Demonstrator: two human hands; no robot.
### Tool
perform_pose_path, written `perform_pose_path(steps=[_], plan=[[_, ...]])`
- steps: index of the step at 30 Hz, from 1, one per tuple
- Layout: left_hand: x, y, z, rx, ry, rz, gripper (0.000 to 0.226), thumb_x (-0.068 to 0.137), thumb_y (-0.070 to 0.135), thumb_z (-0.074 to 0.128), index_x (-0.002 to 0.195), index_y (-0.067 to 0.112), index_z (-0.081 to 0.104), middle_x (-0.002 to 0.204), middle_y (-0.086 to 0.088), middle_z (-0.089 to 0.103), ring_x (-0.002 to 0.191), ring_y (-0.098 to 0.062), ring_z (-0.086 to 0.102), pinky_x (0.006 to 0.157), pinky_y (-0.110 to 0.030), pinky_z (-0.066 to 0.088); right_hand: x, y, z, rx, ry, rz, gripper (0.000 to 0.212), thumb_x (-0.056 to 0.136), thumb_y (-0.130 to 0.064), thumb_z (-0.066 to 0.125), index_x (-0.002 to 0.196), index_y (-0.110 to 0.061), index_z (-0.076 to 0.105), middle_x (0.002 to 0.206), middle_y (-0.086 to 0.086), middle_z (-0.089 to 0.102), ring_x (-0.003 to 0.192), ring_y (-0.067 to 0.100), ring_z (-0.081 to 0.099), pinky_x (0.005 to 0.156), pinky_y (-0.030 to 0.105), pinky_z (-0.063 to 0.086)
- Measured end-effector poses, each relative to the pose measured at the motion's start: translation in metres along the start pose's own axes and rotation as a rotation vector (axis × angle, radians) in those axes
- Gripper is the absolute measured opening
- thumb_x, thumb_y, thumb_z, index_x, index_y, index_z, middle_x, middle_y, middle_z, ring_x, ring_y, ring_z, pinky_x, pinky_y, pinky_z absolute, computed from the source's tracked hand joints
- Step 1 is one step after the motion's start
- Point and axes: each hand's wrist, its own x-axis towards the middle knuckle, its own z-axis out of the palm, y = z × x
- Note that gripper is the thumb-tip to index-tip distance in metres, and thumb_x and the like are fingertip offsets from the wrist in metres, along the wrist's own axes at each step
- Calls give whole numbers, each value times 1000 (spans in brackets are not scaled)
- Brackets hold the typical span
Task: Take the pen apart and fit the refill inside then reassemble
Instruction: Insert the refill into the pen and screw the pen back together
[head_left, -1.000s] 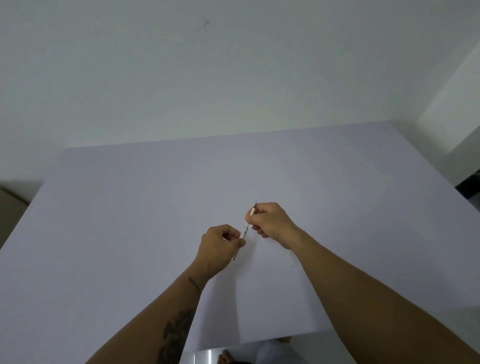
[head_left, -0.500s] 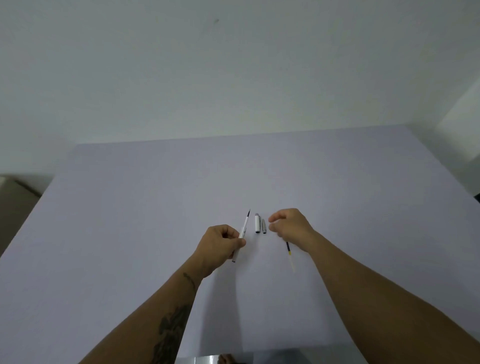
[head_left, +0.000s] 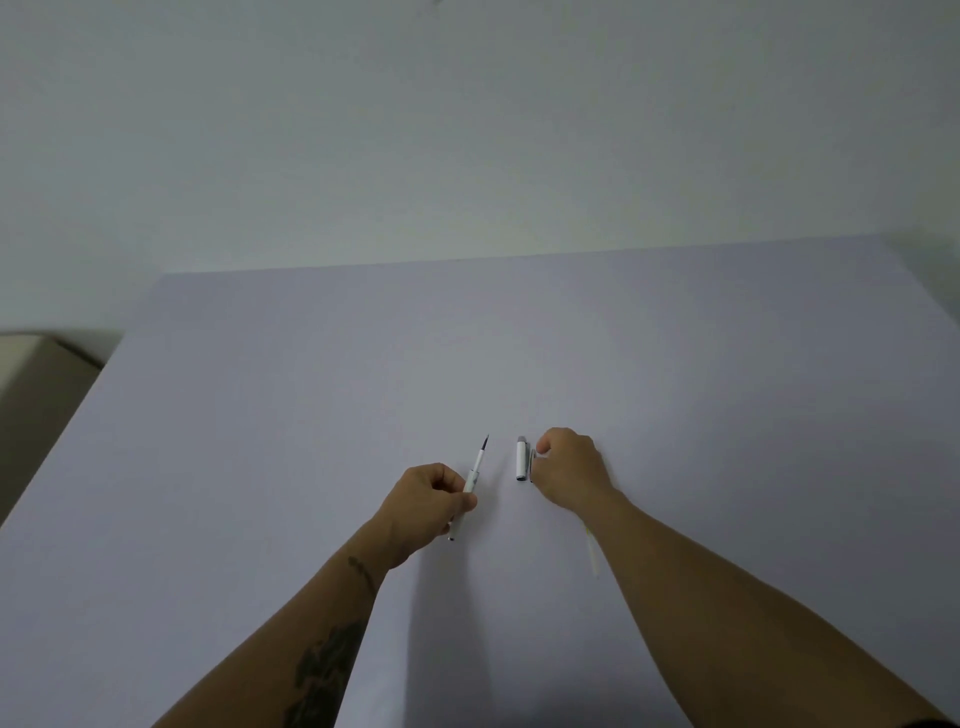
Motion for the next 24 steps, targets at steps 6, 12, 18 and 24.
perform_pose_path(steps=[6,12,18,24], plan=[[7,-3,1,26,7,-14,13,84,9,71,75,12,63,75,-6,60,70,-20,55,65,-30,51,5,-8,9,-62,41,-5,22,93,-32,52,92,-11,57,84,3,52,79,30,55,69,32,44],[8,-10,1,26,12,-18,12,83,10,72,75,13,64,75,-5,61,70,-20,55,65,-31,51,-3,-6,13,-99,41,15,29,92,-38,55,99,-10,53,93,7,57,83,31,59,66,30,41],[0,-12,-5,40,7,20,12,82,11,72,74,14,64,74,-4,61,69,-21,55,70,-36,52,-13,-17,-5,180,33,123,24,77,-23,55,58,-18,40,53,-5,43,47,17,38,46,24,27],[-13,-12,-10,90,5,69,9,82,12,71,75,14,66,76,-5,62,69,-21,54,68,-35,51,-27,-53,-28,785,-35,158,11,76,-1,56,72,-6,65,67,9,62,57,19,54,58,31,46]])
